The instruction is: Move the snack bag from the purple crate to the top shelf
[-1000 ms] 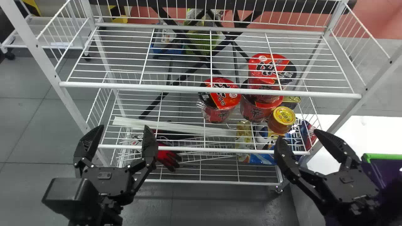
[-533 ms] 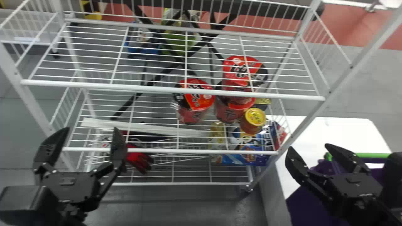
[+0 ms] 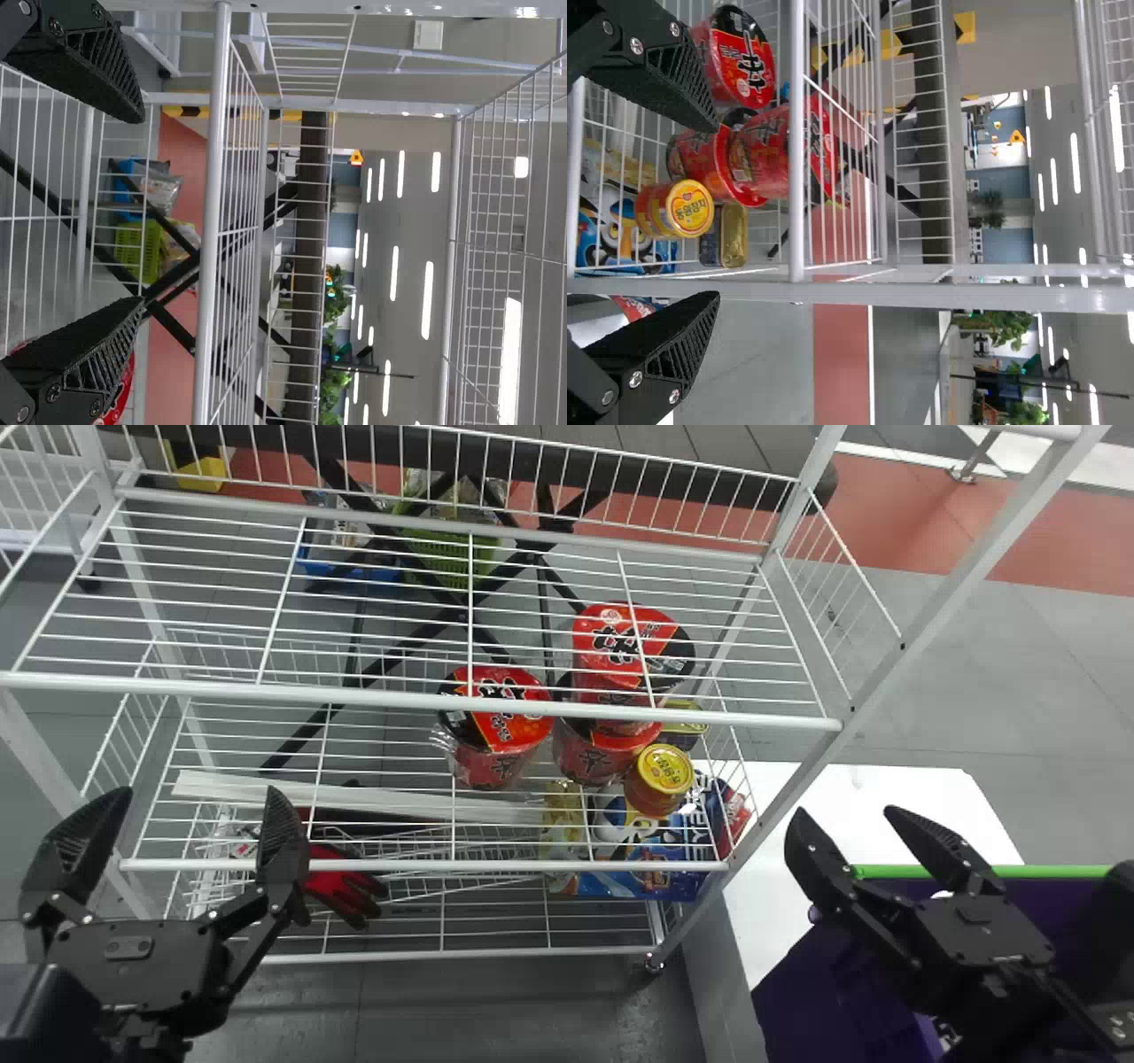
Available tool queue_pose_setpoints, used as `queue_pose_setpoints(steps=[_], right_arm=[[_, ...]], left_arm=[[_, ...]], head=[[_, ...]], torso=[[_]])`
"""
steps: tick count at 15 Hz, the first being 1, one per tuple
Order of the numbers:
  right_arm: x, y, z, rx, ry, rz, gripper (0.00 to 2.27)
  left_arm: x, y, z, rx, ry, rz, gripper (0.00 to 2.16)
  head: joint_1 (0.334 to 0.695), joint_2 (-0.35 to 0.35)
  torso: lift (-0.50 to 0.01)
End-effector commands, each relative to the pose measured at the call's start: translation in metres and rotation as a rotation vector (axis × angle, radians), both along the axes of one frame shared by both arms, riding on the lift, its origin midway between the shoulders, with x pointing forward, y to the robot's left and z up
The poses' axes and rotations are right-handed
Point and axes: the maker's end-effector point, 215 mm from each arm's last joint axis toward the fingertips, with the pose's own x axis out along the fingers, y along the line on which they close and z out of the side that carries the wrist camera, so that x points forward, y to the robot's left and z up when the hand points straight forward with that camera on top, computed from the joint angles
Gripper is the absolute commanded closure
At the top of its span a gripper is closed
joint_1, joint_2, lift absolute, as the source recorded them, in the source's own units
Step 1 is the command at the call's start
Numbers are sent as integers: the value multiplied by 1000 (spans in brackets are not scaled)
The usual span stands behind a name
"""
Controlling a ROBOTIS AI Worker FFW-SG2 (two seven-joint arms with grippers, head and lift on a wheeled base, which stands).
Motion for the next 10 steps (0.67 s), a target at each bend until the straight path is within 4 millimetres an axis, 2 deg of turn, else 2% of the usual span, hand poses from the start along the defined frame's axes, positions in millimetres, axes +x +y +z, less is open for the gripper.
queue_pose_setpoints(steps=[1, 6, 9, 10], right_arm=[[1, -8, 1, -18, -1, -30, 164], [-14, -57, -17, -47, 62, -131, 164], [-33, -97, -43, -55, 173, -217, 164], [-41, -111, -54, -54, 212, -251, 164]], left_arm=[[-1, 1, 0, 0, 0, 4, 83], [-1, -4, -3, -5, 6, -4, 83], [-1, -4, -5, -5, 9, -1, 83], [-1, -3, -6, -7, 6, -1, 83]], head=[[695, -242], [695, -288], [695, -349], [695, -350]], torso=[[-444], [-444], [-444], [-444]])
